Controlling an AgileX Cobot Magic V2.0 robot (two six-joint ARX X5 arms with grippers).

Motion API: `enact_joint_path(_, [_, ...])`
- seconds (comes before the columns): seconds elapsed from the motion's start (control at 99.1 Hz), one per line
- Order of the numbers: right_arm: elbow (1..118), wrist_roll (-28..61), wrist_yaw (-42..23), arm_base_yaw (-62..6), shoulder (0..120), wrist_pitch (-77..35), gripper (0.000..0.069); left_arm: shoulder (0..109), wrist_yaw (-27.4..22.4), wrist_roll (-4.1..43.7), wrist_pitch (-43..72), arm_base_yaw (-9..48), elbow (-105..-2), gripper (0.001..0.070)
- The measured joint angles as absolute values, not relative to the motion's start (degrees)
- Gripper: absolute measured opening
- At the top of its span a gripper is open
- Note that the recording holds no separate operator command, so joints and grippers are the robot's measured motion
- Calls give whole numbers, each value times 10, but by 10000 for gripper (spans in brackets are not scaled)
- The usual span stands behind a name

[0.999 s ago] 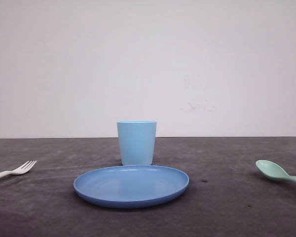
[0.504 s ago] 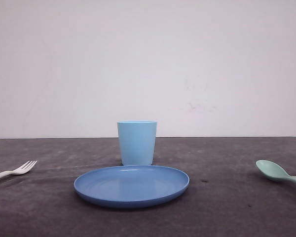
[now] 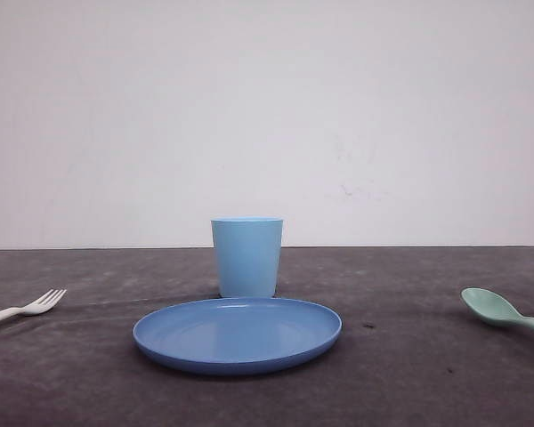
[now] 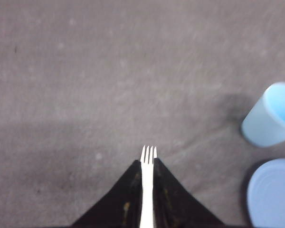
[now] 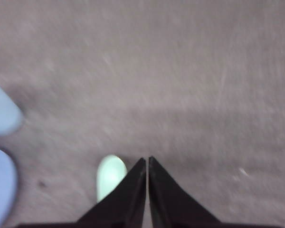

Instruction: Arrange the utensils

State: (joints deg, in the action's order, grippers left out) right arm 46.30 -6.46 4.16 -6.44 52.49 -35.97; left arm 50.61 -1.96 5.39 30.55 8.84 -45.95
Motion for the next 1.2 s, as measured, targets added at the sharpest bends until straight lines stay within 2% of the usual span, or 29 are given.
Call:
enact_joint_path(0.172, [463, -57, 32, -80, 576, -369, 9, 528, -14, 49, 307, 89, -460, 15])
enact_joint_path(0.373, [463, -54, 32, -87, 581, -369, 9, 528, -14, 44, 309, 89, -460, 16])
enact_joint_path(0.434, [463, -53, 32, -87, 581, -369, 31, 528, -14, 44, 315, 89, -460, 41])
enact_joint_path(0.515, [463, -53, 32, -87, 581, -369, 143, 528, -14, 44, 319, 89, -460, 153])
enact_joint_path(0.595, [463, -53, 32, -87, 581, -369, 366, 528, -15, 44, 322, 89, -460, 366])
enact_joint_path(0.646, [463, -53, 32, -87, 581, -369, 484, 528, -14, 44, 322, 89, -460, 462])
enact_joint_path(0.716, [463, -53, 32, -87, 581, -369, 610, 528, -15, 43, 322, 89, -460, 533])
enact_joint_path(0.777, [463, -53, 32, -87, 581, -369, 667, 529, -15, 43, 321, 89, -460, 555])
enact_joint_path(0.948, [463, -53, 31, -87, 581, -369, 680, 554, -16, 52, 322, 93, -460, 559])
enact_joint_path(1.201, [463, -53, 31, -87, 581, -369, 680, 647, -16, 54, 333, 116, -460, 557])
